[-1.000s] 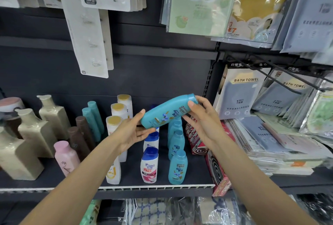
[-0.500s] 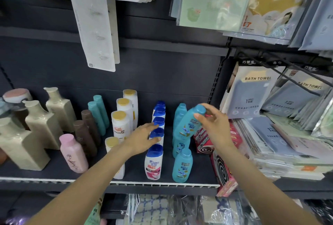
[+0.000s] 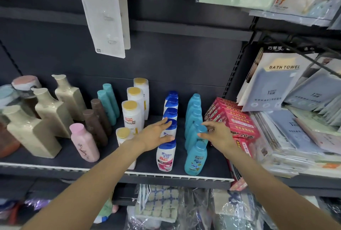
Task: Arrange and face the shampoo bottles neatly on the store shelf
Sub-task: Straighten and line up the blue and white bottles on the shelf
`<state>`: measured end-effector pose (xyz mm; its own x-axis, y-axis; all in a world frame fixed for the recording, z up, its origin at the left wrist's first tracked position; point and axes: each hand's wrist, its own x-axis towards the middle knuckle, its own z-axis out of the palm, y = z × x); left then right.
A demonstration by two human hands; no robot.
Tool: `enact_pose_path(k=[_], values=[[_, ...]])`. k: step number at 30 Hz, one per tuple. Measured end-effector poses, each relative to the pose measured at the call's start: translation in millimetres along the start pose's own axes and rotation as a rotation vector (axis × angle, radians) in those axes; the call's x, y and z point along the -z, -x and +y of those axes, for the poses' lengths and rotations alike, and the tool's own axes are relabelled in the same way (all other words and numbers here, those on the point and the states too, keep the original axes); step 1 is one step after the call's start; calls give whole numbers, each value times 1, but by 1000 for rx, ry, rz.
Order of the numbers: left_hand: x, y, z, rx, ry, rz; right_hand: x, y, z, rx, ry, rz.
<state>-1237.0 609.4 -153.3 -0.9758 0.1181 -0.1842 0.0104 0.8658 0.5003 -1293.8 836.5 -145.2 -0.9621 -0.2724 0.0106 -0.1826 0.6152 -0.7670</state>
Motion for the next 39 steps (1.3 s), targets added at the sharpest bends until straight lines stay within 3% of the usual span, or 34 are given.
enact_pose_path(k=[11,19,26,33,39], values=[[-1,1,-2,3,1,-4,-2,-3,-2,-246,-197,-184],[-1,2,1,2,-43,0,-3,22,-3,31,133,81],[-4,4,0,-1,-35,11,-22,47,12,-7,108,-9],[-6,3,-1,-25,38,80,-20,53,3,4,103,42],[-4,2,1,-30,82,147,13,63,-34,40,-99,118]])
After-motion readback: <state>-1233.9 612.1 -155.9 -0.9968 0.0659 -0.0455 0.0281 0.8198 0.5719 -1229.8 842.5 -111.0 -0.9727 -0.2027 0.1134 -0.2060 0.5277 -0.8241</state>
